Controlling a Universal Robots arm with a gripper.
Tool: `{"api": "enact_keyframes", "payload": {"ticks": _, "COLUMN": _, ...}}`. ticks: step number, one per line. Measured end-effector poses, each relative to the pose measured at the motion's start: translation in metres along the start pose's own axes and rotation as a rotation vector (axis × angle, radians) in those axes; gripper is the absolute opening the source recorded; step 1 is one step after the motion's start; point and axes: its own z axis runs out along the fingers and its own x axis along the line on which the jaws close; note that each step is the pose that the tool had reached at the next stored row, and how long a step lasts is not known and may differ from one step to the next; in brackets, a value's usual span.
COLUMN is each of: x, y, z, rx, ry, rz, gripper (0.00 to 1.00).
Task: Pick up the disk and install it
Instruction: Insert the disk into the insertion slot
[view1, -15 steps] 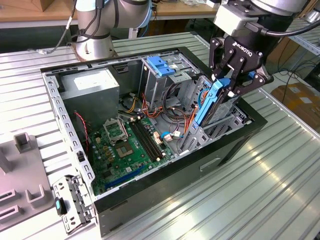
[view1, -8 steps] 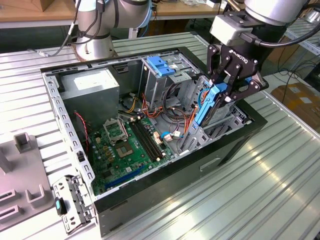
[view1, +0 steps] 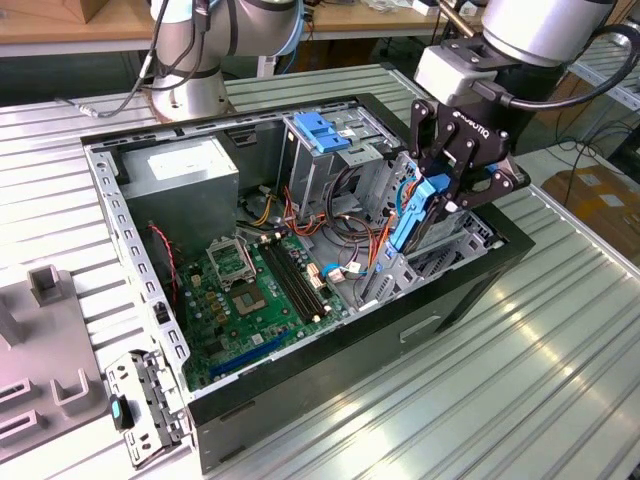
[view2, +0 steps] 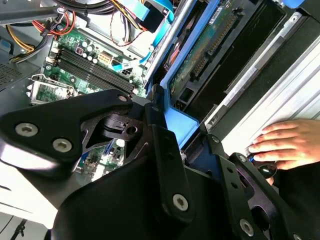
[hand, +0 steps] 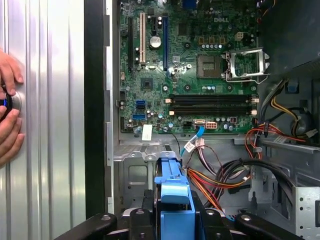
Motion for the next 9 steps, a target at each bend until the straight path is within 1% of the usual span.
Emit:
{"api": "enact_keyframes", "payload": {"ticks": 2, "x": 0.0000, "y": -0.0001, "z": 0.0036, "rx": 0.0000, "ry": 0.0000, "rz": 0.000, "gripper": 0.37}}
{"api": "enact_keyframes", "payload": {"ticks": 6, "x": 0.0000, "y": -0.0002, "z": 0.0081, "rx": 0.0000, "ry": 0.0000, "rz": 0.000, "gripper": 0.37}}
{"api": "enact_keyframes", "payload": {"ticks": 9, "x": 0.0000, "y": -0.0004, "z": 0.0152, "rx": 0.0000, "ry": 0.0000, "rz": 0.000, "gripper": 0.37}}
